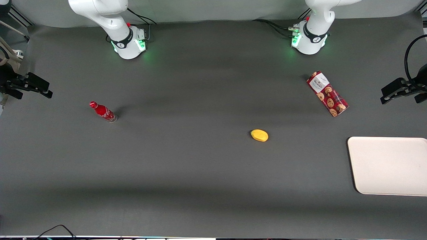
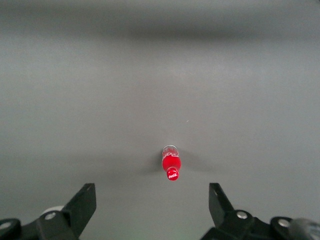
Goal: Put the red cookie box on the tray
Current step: 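Move the left gripper down toward the red plaid cookie box, then close the left gripper around the cookie box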
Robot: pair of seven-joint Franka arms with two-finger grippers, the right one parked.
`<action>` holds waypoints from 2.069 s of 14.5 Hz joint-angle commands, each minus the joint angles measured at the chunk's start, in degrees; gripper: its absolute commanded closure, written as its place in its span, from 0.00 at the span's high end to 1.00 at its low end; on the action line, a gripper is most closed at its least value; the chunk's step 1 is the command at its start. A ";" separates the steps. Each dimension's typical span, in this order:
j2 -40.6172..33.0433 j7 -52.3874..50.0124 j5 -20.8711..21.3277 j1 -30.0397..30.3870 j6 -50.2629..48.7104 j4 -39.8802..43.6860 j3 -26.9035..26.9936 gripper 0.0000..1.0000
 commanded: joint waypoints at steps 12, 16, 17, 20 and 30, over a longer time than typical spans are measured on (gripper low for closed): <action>-4.81 -16.28 -4.79 0.12 -1.19 -25.84 6.50 1.00; -8.87 -16.29 -4.79 0.38 11.64 -42.02 8.97 1.00; -8.96 -16.29 -4.79 0.38 14.80 -45.27 9.50 1.00; -9.92 -16.29 -5.84 0.73 27.18 -55.81 10.12 1.00; -4.49 -16.29 -12.44 0.03 58.05 -72.54 6.87 1.00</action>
